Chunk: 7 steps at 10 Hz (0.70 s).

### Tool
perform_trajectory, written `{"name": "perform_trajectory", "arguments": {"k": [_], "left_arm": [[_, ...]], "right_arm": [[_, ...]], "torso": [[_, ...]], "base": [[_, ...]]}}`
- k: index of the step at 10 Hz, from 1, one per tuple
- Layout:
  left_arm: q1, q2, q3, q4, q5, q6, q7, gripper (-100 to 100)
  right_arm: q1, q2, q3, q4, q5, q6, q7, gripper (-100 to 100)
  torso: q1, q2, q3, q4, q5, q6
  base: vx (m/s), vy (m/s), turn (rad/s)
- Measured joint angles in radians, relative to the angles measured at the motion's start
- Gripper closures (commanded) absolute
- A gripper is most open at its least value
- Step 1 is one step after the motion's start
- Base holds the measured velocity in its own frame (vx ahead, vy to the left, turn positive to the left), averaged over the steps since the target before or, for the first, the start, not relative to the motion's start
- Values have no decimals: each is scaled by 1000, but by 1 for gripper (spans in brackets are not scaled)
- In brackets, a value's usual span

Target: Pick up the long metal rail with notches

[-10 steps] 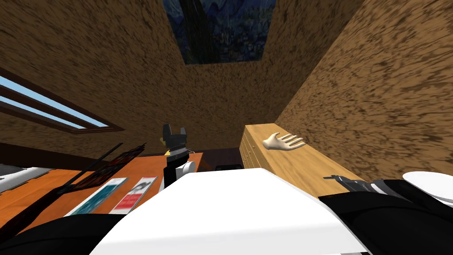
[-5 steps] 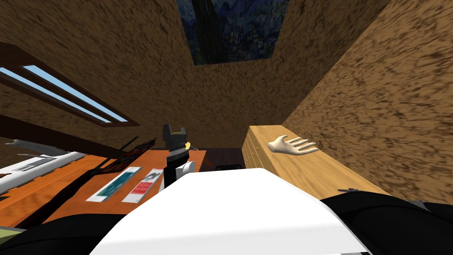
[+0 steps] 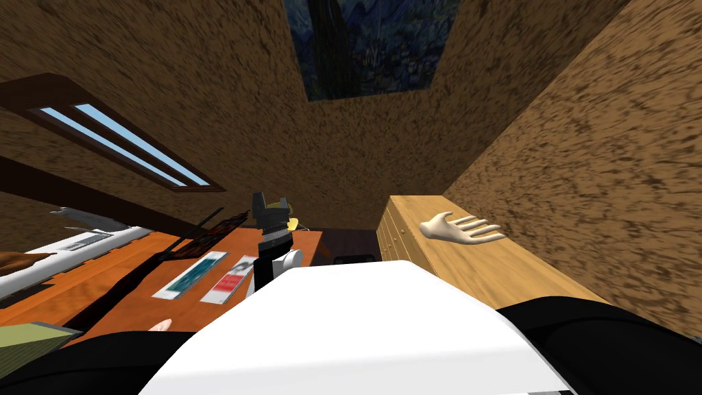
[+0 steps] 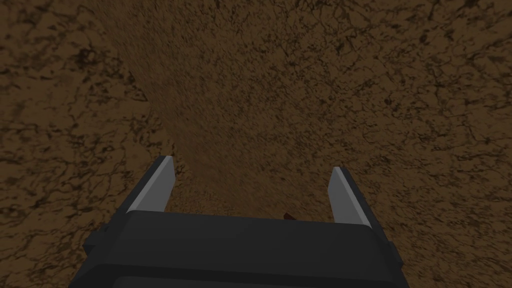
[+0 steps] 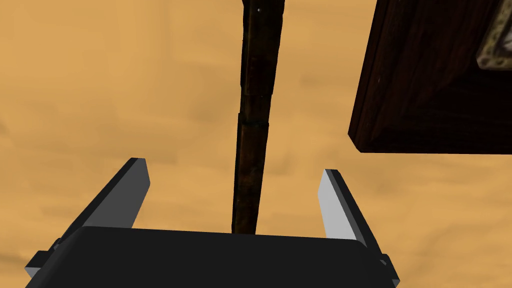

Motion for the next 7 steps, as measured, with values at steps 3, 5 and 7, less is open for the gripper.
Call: {"name": "perform_trajectory", "arguments": {"k": [3,5,7], "left_arm": [[0,0,0,0,0,0,0,0],[0,0,0,0,0,0,0,0],[0,0,0,0,0,0,0,0]], "right_arm": [[0,0,-1,1,-1,1,-2,100],[0,0,-1,1,0,0,-1,0],[2,-8,5,-30,-2,-3,-18,100]], "torso": [[-1,-1,-1,0,-1,-1],[-1,-1,-1,0,-1,-1],[-2,-1,-1,-1,0,0]], "base": [[-1,0,-5],[0,0,0],[12,-40,-242]]}}
